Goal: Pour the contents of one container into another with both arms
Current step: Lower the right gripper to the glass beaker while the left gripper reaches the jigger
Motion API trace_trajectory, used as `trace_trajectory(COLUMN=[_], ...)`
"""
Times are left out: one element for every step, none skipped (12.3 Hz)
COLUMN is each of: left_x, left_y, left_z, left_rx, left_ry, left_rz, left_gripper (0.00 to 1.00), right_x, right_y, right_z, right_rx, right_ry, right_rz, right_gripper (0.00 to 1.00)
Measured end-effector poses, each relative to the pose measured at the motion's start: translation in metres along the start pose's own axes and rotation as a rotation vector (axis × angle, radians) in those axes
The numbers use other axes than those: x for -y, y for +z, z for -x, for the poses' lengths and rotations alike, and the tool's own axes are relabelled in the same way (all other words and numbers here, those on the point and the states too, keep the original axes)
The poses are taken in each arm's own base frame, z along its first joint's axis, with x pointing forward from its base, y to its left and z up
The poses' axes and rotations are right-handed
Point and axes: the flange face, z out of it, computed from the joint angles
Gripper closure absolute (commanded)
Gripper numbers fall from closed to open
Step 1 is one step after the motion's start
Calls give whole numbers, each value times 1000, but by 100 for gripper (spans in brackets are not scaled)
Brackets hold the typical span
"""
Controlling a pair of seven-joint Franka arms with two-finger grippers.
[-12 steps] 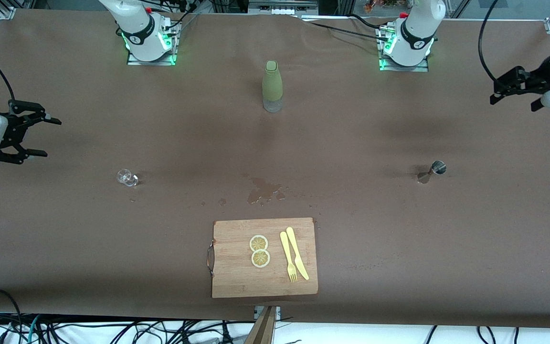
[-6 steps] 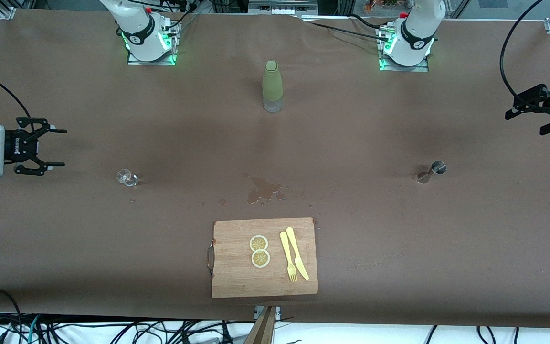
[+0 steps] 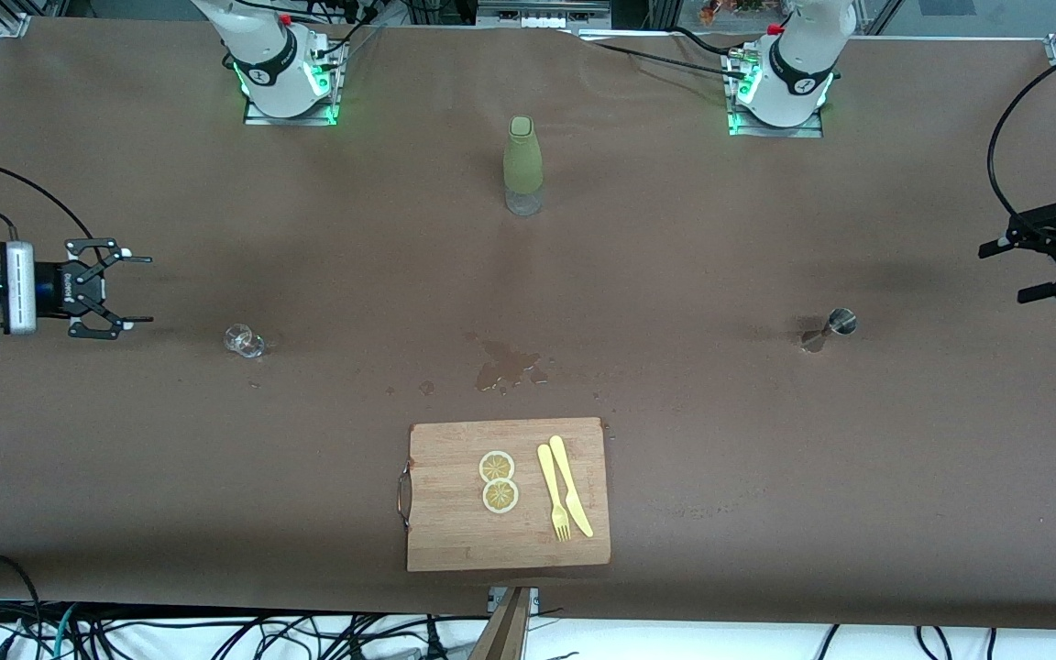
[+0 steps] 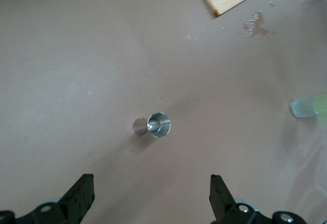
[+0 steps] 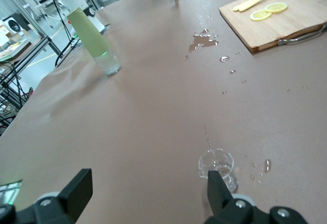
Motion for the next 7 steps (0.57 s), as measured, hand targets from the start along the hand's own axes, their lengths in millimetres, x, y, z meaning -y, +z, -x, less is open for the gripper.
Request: trace_trajectory(left_x=[15,26,36,46,58,71,84], left_y=[13,24,34,44,57,73,91], left_z=[5,10,15,20,26,35,44], left_rx=[-34,-66,-99,-131,-169,-214,-253], left_ry=[55,104,152,197,244,295,348], left_rz=[37,66,91,113,136,159,180], left_gripper=[0,0,0,0,0,0,0], right_x=[-7,-14,-20,-26,-30,-34,-36], right_y=[12,23,33,41,49,55,60], right_z=[16,30,44,56,66,73,77], right_rx=[-34,-59,-75,-83,-91,-101,-111], right_ry=[-25,-48,-67,-80,-88,-95,-97], right_rz=[-1,6,15,25,35,45,51], right_gripper=[0,0,0,0,0,0,0])
